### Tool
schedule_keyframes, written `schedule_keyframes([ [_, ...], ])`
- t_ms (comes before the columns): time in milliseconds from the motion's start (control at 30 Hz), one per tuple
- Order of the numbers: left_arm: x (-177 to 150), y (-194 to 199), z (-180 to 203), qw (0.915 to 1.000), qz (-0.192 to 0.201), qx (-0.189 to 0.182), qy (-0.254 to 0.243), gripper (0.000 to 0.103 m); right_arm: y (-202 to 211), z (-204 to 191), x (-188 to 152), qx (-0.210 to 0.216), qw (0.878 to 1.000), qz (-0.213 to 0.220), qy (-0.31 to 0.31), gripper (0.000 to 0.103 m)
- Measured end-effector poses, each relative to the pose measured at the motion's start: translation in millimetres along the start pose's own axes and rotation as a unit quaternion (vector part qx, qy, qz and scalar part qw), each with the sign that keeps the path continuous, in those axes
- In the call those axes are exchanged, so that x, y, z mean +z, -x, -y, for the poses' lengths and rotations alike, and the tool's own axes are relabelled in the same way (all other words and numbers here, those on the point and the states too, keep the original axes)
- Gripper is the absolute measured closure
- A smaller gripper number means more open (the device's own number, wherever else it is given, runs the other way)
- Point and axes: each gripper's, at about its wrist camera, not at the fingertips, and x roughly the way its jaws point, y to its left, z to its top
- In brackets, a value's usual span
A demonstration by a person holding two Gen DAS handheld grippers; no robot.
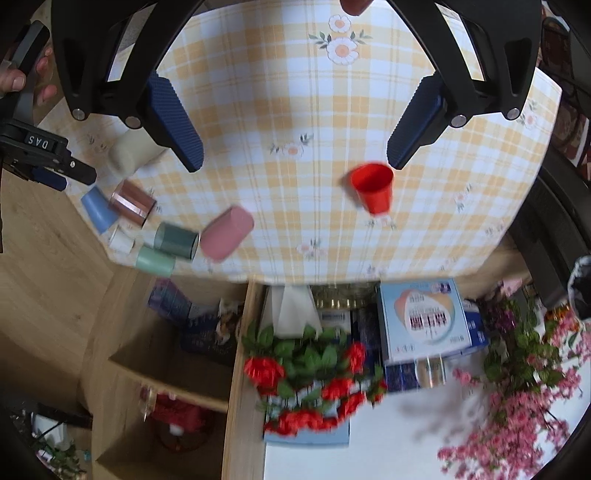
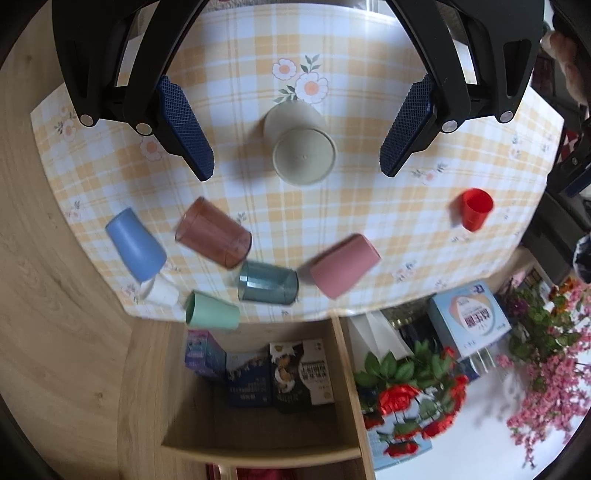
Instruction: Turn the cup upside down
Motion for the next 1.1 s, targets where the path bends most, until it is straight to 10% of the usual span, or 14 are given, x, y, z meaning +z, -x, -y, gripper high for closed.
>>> schedule_keyframes([
  [533, 41.8, 82.8, 17.4, 0.9943, 0.105, -0.002, -0.013, 0.006, 105.2, -16.3, 33.4, -0.004, 0.994, 0.110, 0.016, 0.015],
  [1100, 41.9, 96.3, 19.7, 0.9907, 0.131, 0.034, -0.018, 0.006, 123.2, -16.0, 38.7, -0.017, 0.991, 0.132, 0.014, 0.015],
])
